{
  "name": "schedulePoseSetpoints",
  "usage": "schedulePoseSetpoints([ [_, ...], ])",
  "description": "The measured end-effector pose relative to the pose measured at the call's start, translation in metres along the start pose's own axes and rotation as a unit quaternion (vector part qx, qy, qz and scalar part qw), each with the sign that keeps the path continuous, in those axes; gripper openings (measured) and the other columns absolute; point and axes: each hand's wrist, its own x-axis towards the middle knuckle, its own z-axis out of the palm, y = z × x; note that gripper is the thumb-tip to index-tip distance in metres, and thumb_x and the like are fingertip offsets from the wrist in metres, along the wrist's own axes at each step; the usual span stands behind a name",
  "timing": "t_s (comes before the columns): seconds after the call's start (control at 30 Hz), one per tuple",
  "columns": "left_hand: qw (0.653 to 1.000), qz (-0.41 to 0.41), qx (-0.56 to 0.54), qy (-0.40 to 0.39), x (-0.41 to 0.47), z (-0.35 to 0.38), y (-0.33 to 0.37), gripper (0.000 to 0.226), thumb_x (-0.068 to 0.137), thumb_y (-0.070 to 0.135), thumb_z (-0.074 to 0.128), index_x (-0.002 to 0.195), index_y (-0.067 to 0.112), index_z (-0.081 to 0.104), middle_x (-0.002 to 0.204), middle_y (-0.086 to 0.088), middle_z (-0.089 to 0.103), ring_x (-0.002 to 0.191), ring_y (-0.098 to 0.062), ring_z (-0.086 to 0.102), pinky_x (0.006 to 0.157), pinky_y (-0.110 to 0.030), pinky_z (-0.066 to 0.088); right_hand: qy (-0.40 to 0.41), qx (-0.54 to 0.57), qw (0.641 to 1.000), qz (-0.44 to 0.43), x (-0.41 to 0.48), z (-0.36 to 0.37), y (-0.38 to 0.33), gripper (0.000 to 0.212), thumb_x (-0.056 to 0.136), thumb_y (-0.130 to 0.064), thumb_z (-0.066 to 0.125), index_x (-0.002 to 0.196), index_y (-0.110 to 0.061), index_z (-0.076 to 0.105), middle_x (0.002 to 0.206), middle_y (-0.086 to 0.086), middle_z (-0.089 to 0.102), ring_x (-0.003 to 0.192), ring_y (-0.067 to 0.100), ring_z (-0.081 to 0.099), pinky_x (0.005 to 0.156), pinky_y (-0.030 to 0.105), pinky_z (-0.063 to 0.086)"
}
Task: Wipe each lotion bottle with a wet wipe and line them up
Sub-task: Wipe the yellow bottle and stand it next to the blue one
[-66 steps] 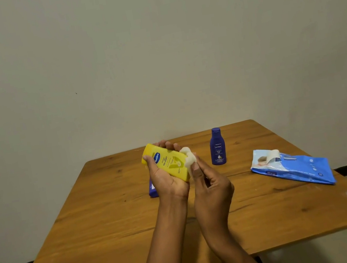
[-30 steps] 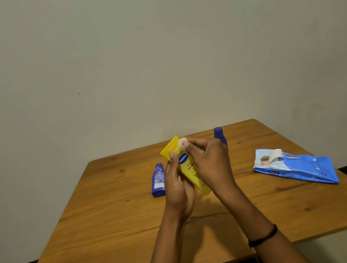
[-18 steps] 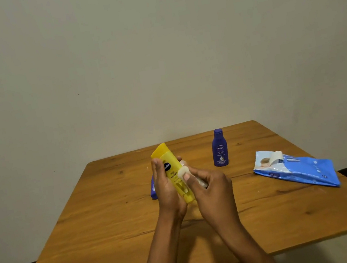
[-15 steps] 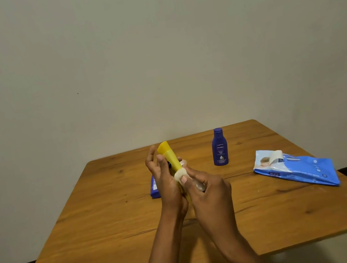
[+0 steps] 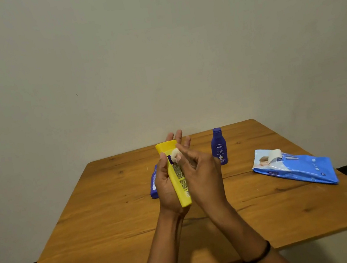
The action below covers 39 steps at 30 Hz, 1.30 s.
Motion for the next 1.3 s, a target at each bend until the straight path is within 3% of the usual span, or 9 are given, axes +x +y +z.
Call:
schedulePoseSetpoints([
  [0.17, 0.999, -0.013, -0.026, -0.030, 0.001, -0.001, 0.001, 0.051, 0.110, 0.034, 0.019, 0.157, 0.015, 0.030, 0.161, -0.002, 0.037, 0.143, -0.021, 0.043, 0.102, -0.034, 0.050, 0.034, 0.077, 0.996, 0.025, 0.016, -0.003, -0.003, 0.032, 0.087, -0.032, 0.070, 0.119, -0.025, 0.069, 0.101, -0.023, 0.067, 0.088, -0.009, 0.065, 0.067, 0.012, 0.054],
  [0.4, 0.997, 0.053, 0.040, -0.038, 0.011, -0.019, 0.008, 0.058, 0.106, 0.045, 0.025, 0.154, 0.014, 0.036, 0.157, -0.004, 0.044, 0.147, -0.018, 0.037, 0.121, -0.043, 0.024, -0.005, 0.114, 0.990, 0.082, -0.018, -0.006, 0.020, 0.027, 0.087, -0.030, 0.070, 0.114, -0.024, 0.071, 0.098, -0.013, 0.073, 0.085, -0.002, 0.070, 0.062, 0.017, 0.056],
  [0.5, 0.994, 0.081, 0.059, -0.034, 0.016, -0.023, 0.016, 0.058, 0.107, 0.044, 0.021, 0.153, 0.012, 0.036, 0.155, -0.007, 0.046, 0.142, -0.022, 0.045, 0.116, -0.044, 0.029, -0.011, 0.122, 0.988, 0.098, -0.037, -0.009, 0.030, 0.030, 0.088, -0.029, 0.069, 0.116, -0.020, 0.071, 0.103, -0.010, 0.073, 0.092, 0.000, 0.069, 0.067, 0.016, 0.055],
  [0.6, 0.995, 0.092, 0.008, -0.046, 0.017, -0.021, 0.023, 0.054, 0.108, 0.044, 0.022, 0.145, 0.013, 0.048, 0.140, -0.006, 0.060, 0.111, -0.019, 0.065, 0.095, -0.037, 0.051, 0.014, 0.158, 0.980, 0.120, -0.051, -0.006, 0.036, 0.028, 0.087, -0.022, 0.070, 0.115, -0.021, 0.070, 0.106, -0.012, 0.072, 0.095, -0.004, 0.066, 0.068, 0.012, 0.053],
  [0.67, 0.995, 0.078, -0.034, -0.046, 0.016, -0.016, 0.022, 0.053, 0.107, 0.047, 0.027, 0.138, 0.015, 0.055, 0.112, -0.006, 0.069, 0.084, -0.016, 0.068, 0.072, -0.030, 0.058, 0.056, 0.177, 0.974, 0.131, -0.057, 0.001, 0.035, 0.030, 0.087, -0.018, 0.070, 0.117, -0.022, 0.069, 0.107, -0.013, 0.072, 0.097, -0.004, 0.066, 0.071, 0.014, 0.054],
  [0.77, 0.995, 0.077, -0.050, 0.048, 0.013, -0.010, 0.007, 0.054, 0.104, 0.050, 0.032, 0.134, 0.013, 0.057, 0.086, -0.005, 0.059, 0.066, -0.015, 0.059, 0.057, -0.027, 0.052, 0.110, 0.218, 0.958, 0.151, -0.057, 0.008, 0.033, 0.030, 0.088, -0.018, 0.068, 0.118, -0.020, 0.068, 0.106, -0.012, 0.072, 0.098, -0.001, 0.067, 0.078, 0.021, 0.057],
  [0.93, 0.967, 0.131, -0.067, 0.207, 0.005, -0.015, -0.020, 0.051, 0.106, 0.047, 0.028, 0.123, 0.010, 0.061, 0.081, -0.009, 0.055, 0.065, -0.019, 0.058, 0.061, -0.027, 0.051, 0.138, 0.204, 0.959, 0.138, -0.052, 0.007, 0.033, 0.025, 0.090, -0.022, 0.065, 0.115, -0.023, 0.068, 0.096, -0.021, 0.071, 0.091, -0.006, 0.067, 0.065, 0.016, 0.055],
  [1.03, 0.954, 0.151, -0.067, 0.248, 0.011, -0.016, -0.019, 0.052, 0.107, 0.046, 0.027, 0.121, 0.010, 0.061, 0.079, -0.009, 0.056, 0.067, -0.021, 0.057, 0.065, -0.029, 0.050, 0.121, 0.190, 0.967, 0.115, -0.057, 0.010, 0.030, 0.026, 0.091, -0.022, 0.065, 0.115, -0.030, 0.065, 0.090, -0.033, 0.068, 0.090, -0.009, 0.066, 0.064, 0.013, 0.054],
  [1.3, 0.946, 0.148, -0.083, 0.275, 0.020, -0.008, -0.014, 0.053, 0.107, 0.046, 0.027, 0.116, 0.007, 0.062, 0.072, -0.008, 0.058, 0.064, -0.020, 0.056, 0.065, -0.028, 0.050, 0.144, 0.245, 0.945, 0.159, -0.052, 0.016, 0.032, 0.021, 0.084, -0.018, 0.074, 0.103, -0.026, 0.072, 0.090, -0.014, 0.075, 0.086, 0.002, 0.071, 0.065, 0.020, 0.057],
])
